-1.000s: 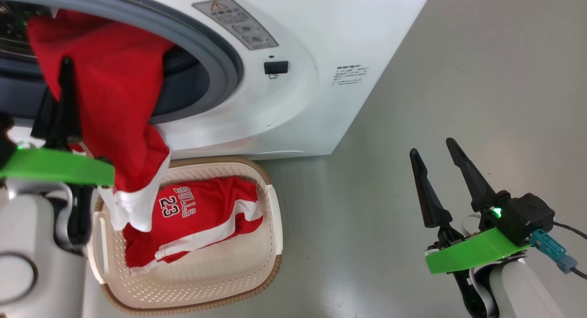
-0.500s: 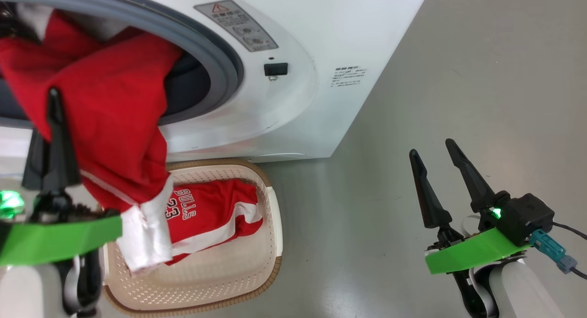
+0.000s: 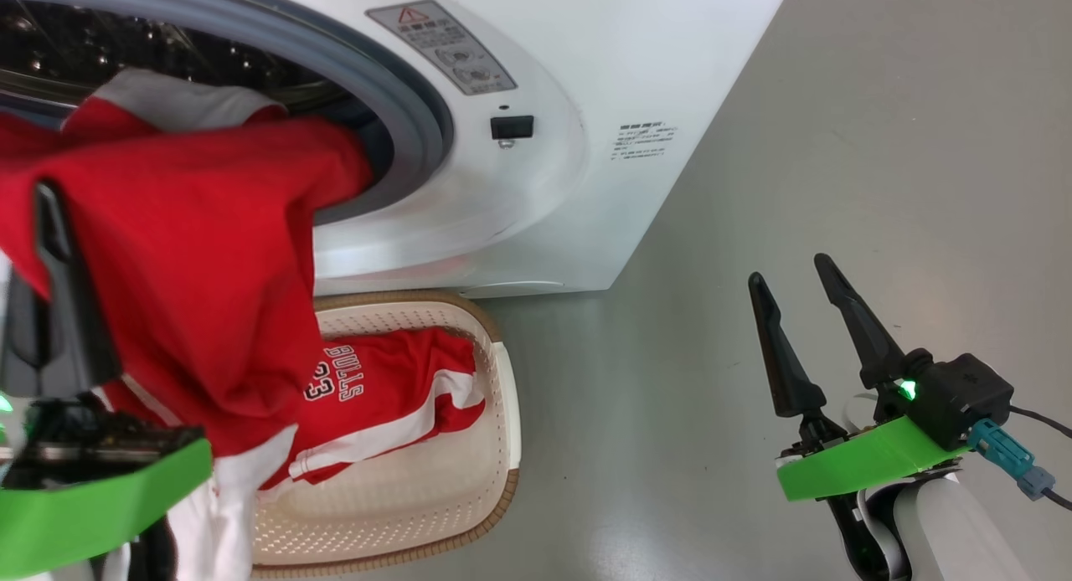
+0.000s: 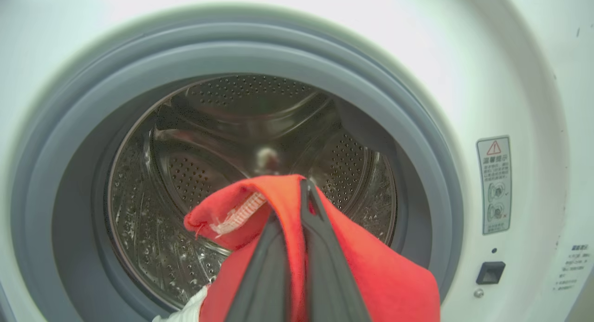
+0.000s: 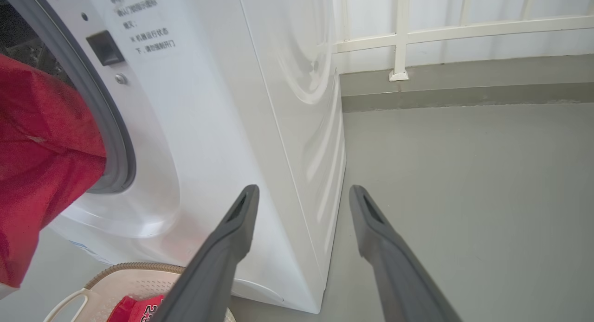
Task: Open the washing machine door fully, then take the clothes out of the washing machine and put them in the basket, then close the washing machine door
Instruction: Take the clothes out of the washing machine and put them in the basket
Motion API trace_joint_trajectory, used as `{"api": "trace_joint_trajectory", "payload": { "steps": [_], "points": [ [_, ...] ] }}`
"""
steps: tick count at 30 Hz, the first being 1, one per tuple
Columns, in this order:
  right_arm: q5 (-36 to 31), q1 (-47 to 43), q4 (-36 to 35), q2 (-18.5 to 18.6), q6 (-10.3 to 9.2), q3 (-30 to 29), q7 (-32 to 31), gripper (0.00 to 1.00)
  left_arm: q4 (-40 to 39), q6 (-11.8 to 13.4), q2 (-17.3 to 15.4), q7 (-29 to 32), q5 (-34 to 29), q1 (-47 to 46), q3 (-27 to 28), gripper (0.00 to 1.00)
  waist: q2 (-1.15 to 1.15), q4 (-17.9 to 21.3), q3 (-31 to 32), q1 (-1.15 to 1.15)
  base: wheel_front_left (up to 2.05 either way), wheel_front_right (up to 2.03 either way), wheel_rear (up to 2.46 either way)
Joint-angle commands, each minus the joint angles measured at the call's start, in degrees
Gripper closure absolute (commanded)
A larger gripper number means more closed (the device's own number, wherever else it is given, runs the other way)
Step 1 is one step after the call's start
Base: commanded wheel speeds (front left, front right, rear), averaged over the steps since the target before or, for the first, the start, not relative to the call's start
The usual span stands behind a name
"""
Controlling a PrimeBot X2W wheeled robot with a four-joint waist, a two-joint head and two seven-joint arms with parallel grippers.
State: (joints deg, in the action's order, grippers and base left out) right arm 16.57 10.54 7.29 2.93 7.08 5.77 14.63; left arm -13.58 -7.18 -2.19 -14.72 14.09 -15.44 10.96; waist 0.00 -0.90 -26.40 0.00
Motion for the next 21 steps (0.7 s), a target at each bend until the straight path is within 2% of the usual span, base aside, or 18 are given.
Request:
{"api": "trace_joint_trajectory", "payload": {
  "steps": [1,5,11,21],
  "points": [
    [-0.18,-1.24,-1.26,-0.05,0.41,1.13,0.37,0.0,-1.0,-0.3,-0.77,-0.28,-0.65,1.47,1.53,1.0,0.0,0.04,-0.01,0.0,0.0,0.0,0.0],
    [-0.11,-1.05,-1.26,-0.05,0.41,1.2,0.37,0.0,2.69,-0.3,-0.72,-0.28,-0.17,1.89,0.45,1.0,0.0,0.24,-0.21,0.0,0.0,0.0,0.0],
    [0.17,-1.11,-1.42,-0.05,0.41,1.4,0.37,0.0,12.89,-0.3,-0.79,-0.28,0.36,2.01,-2.17,1.0,0.0,0.53,-0.81,0.0,0.0,0.0,0.0],
    [0.62,-0.47,-1.71,-0.05,0.41,1.7,0.37,0.0,28.31,-0.31,-3.44,-0.28,0.67,-2.48,-6.06,1.0,0.0,1.21,-2.62,0.0,0.0,0.0,0.0]
  ]
}}
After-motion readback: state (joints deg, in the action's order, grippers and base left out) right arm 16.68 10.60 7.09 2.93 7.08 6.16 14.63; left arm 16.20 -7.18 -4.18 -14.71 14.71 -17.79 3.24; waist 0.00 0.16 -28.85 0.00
